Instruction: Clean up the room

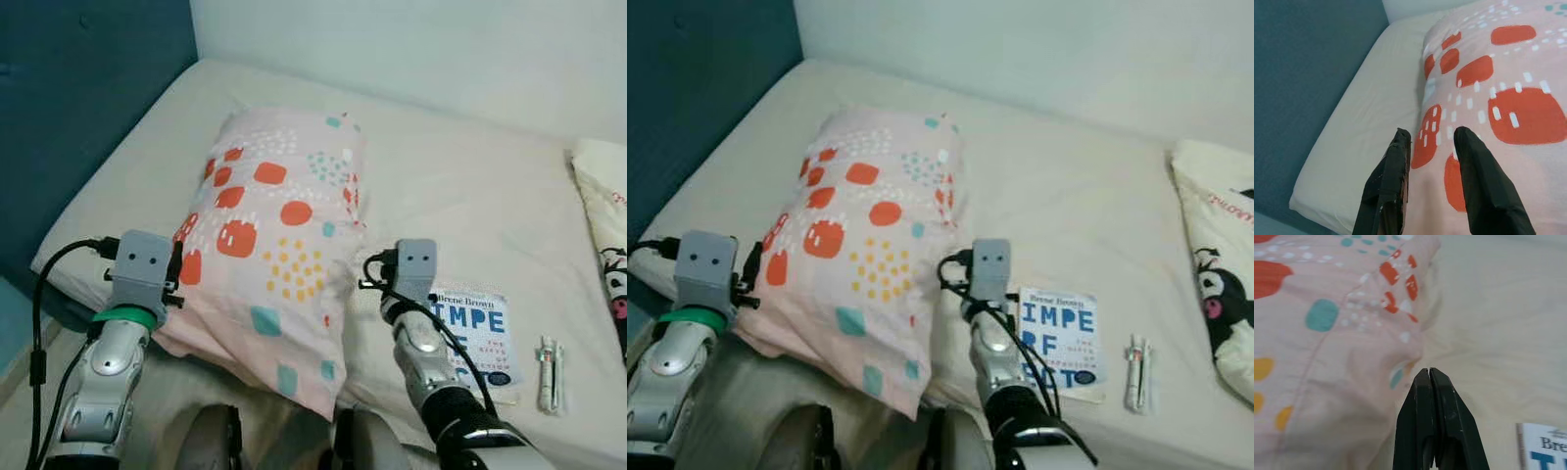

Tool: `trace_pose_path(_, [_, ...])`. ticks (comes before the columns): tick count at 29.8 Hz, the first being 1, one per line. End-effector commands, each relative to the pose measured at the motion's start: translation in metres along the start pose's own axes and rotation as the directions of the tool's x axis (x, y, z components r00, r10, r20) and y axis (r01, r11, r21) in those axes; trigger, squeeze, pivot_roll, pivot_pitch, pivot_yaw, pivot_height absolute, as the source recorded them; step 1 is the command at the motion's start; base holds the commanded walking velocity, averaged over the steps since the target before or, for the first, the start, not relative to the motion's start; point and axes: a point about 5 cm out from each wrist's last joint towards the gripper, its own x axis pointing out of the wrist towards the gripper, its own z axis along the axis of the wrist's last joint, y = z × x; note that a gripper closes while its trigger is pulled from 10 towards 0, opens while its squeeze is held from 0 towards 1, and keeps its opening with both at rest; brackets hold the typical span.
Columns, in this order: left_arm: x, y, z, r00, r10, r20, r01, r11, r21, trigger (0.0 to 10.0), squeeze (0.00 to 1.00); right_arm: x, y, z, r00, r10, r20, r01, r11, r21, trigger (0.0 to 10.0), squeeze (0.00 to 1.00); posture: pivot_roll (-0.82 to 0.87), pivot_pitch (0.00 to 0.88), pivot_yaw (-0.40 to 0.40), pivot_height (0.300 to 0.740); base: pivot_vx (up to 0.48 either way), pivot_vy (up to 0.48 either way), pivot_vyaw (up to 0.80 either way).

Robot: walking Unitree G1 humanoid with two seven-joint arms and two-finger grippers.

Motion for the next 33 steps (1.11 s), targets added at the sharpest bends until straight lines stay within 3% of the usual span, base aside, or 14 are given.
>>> trace_pose_path(1, [-0.003,0.001,-0.01,0.999,-0.008,-0.04,0.007,1.0,-0.024,10.0,0.46,-0.007,-0.002,-0.014,0.999,-0.006,-0.053,0.006,1.0,0.007,10.0,0.0,0.13,0.058,0.0,0.635,0.0,0.0,0.0])
trace_pose_path(2, [-0.006,0.002,-0.015,0.998,-0.019,-0.053,0.017,0.999,-0.045,10.0,1.0,-0.013,-0.002,-0.025,0.996,-0.01,-0.094,0.01,1.0,0.003,10.0,0.0,0.12,0.056,-0.019,0.635,0.0,0.0,0.0])
trace_pose_path(8, [-0.012,-0.003,-0.021,0.997,-0.057,-0.051,0.055,0.998,-0.036,10.0,1.0,-0.018,-0.006,-0.033,0.992,-0.016,-0.125,0.015,1.0,-0.008,10.0,0.0,0.12,0.054,-0.043,0.635,0.0,0.0,0.0])
trace_pose_path(16, [-0.015,-0.014,-0.018,0.992,-0.126,-0.009,0.124,0.987,-0.1,10.0,1.0,-0.016,-0.001,-0.031,0.993,0.015,-0.121,-0.017,1.0,-0.014,10.0,0.0,0.11,0.046,-0.064,0.635,0.0,0.0,0.0])
trace_pose_path(18, [-0.02,-0.025,-0.011,0.975,-0.215,0.053,0.221,0.962,-0.163,10.0,1.0,-0.016,0.002,-0.029,0.993,0.029,-0.111,-0.03,1.0,-0.009,10.0,0.0,0.11,0.048,-0.065,0.635,0.0,0.0,0.0])
trace_pose_path(19, [-0.02,-0.025,-0.011,0.975,-0.215,0.053,0.221,0.962,-0.163,10.0,1.0,-0.016,0.002,-0.029,0.993,0.029,-0.111,-0.03,1.0,-0.009,10.0,0.0,0.11,0.048,-0.065,0.635,0.0,0.0,0.0])
trace_pose_path(20, [-0.026,-0.037,-0.005,0.947,-0.31,0.088,0.322,0.924,-0.208,10.0,1.0,-0.016,0.003,-0.029,0.993,0.038,-0.109,-0.036,0.999,0.019,10.0,0.0,0.11,0.048,-0.063,0.635,0.0,0.0,0.0])
trace_pose_path(22, [-0.026,-0.037,-0.005,0.947,-0.31,0.088,0.322,0.924,-0.208,10.0,1.0,-0.016,0.003,-0.029,0.993,0.038,-0.109,-0.036,0.999,0.019,10.0,0.0,0.11,0.048,-0.063,0.635,0.0,0.0,0.0])
trace_pose_path(24, [-0.035,-0.053,0.004,0.894,-0.426,0.141,0.449,0.848,-0.282,10.0,1.0,-0.017,0.006,-0.029,0.993,0.054,-0.105,-0.048,0.997,0.058,10.0,0.0,0.12,0.049,-0.06,0.635,0.0,0.0,0.0])
trace_pose_path(26, [-0.034,-0.055,0.006,0.891,-0.431,0.145,0.455,0.838,-0.301,10.0,1.0,-0.018,0.007,-0.03,0.993,0.058,-0.107,-0.051,0.997,0.066,10.0,0.0,0.12,0.055,-0.049,0.635,0.0,0.0,0.0])
trace_pose_path(27, [-0.03,-0.051,0.002,0.916,-0.387,0.109,0.402,0.87,-0.286,10.0,1.0,-0.019,0.008,-0.032,0.992,0.058,-0.114,-0.05,0.996,0.067,10.0,0.0,0.13,0.063,-0.044,0.635,0.0,0.0,0.0])
trace_pose_path(29, [-0.03,-0.051,0.002,0.916,-0.387,0.109,0.402,0.87,-0.286,10.0,1.0,-0.019,0.008,-0.032,0.992,0.058,-0.114,-0.05,0.996,0.067,10.0,0.0,0.13,0.063,-0.044,0.635,0.0,0.0,0.0])
trace_pose_path(32, [-0.015,-0.027,-0.025,0.981,-0.185,-0.065,0.174,0.974,-0.145,10.0,1.0,-0.023,0.015,-0.038,0.99,0.056,-0.133,-0.045,0.996,0.083,10.0,0.0,0.16,0.081,-0.004,0.635,0.0,0.0,0.0])
trace_pose_path(33, [-0.012,-0.018,-0.033,0.986,-0.129,-0.103,0.116,0.985,-0.131,10.0,0.51,-0.024,0.02,-0.039,0.989,0.056,-0.138,-0.043,0.995,0.093,10.0,0.0,0.17,0.081,0.022,0.635,0.0,0.0,0.0])
